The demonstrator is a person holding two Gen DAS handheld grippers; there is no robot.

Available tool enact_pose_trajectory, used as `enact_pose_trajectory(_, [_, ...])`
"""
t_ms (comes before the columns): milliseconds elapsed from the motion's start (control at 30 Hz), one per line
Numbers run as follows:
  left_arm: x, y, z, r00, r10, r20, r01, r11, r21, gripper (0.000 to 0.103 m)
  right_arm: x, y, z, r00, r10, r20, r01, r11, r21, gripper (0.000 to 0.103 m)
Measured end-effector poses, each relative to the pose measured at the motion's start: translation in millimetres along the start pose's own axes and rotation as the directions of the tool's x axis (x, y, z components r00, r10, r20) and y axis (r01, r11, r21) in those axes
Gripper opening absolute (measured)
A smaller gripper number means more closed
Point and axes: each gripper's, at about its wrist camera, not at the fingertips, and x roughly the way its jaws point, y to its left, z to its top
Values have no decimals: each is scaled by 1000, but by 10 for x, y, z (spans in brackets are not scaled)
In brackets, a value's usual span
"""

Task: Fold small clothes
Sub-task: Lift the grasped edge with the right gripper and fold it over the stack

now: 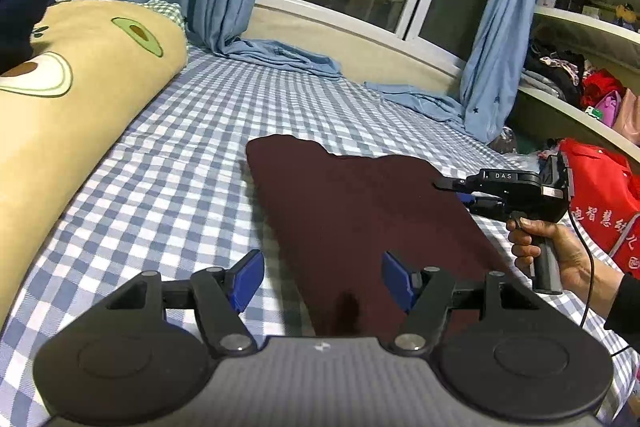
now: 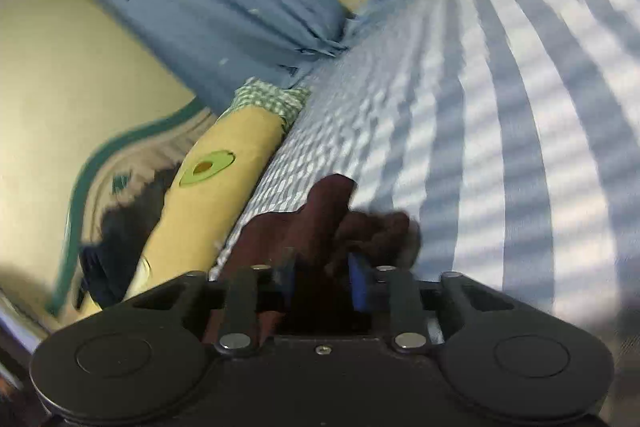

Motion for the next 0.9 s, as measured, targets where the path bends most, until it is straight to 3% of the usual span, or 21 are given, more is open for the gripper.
enact_pose_trajectory(67, [41, -44, -8, 1000, -5, -8, 5, 1000, 13, 70, -97, 2, -6, 998, 11, 55, -10, 1000, -19, 11])
enact_pose_trajectory(100, [66, -81, -11, 1000, -3, -13, 4, 1000, 25, 70, -146, -75, -22, 995, 17, 94, -19, 1000, 11, 0])
enact_pose_trajectory(133, [96, -117, -12, 1000, 2, -17, -2, 999, 35, 70, -194, -211, -34, 988, -20, 152, 9, 997, 72, 0])
enact_pose_trajectory(167, [112, -146, -15, 1000, 5, -18, -4, 999, 44, 70, -225, -389, -55, 985, -79, 153, 57, 988, 143, 0])
enact_pose_trajectory(200, [116, -175, -18, 1000, 2, -19, -1, 999, 52, 70, -177, -526, -64, 988, -117, 103, 97, 978, 183, 0])
enact_pose_trajectory(233, [112, -204, -17, 1000, -1, -17, 2, 998, 59, 70, -137, -584, -95, 987, -160, 34, 153, 976, 157, 0])
enact_pose_trajectory(267, [109, -230, -15, 1000, -4, -13, 5, 998, 65, 70, -162, -573, -127, 985, -169, 22, 166, 980, 111, 0])
enact_pose_trajectory(333, [113, -263, -17, 1000, 3, -18, -2, 997, 73, 70, -267, -553, -138, 988, -151, 15, 149, 981, 125, 21])
enact_pose_trajectory(400, [103, -281, -27, 1000, 18, -22, -16, 997, 81, 70, -395, -485, -150, 995, -96, -2, 95, 986, 137, 75])
enact_pose_trajectory(433, [88, -289, -33, 1000, 19, -23, -17, 996, 83, 70, -491, -399, -180, 998, -65, -2, 65, 989, 132, 85])
enact_pose_trajectory(467, [72, -292, -51, 999, 20, -25, -18, 996, 82, 70, -599, -290, -216, 999, -32, -14, 33, 994, 107, 91])
enact_pose_trajectory(533, [54, -283, -75, 999, 22, -26, -20, 997, 77, 70, -833, -37, -360, 996, 43, -79, -42, 999, 12, 93])
enact_pose_trajectory(600, [52, -278, -106, 999, 30, -26, -28, 998, 63, 70, -1016, 171, -543, 988, 69, -139, -76, 996, -47, 100])
enact_pose_trajectory(700, [39, -285, -159, 999, 33, -32, -31, 998, 54, 70, -1224, 356, -862, 978, 82, -189, -106, 988, -116, 102])
enact_pose_trajectory(833, [29, -276, -224, 997, 56, -46, -54, 998, 41, 70, -1238, 460, -1222, 975, -20, -223, -27, 978, -207, 102])
enact_pose_trajectory(867, [28, -264, -235, 997, 61, -51, -59, 998, 36, 70, -1162, 509, -1220, 975, -36, -218, -13, 976, -218, 97])
enact_pose_trajectory(900, [27, -253, -242, 996, 66, -53, -64, 997, 31, 70, -1171, 509, -1263, 980, -35, -197, -10, 975, -223, 76])
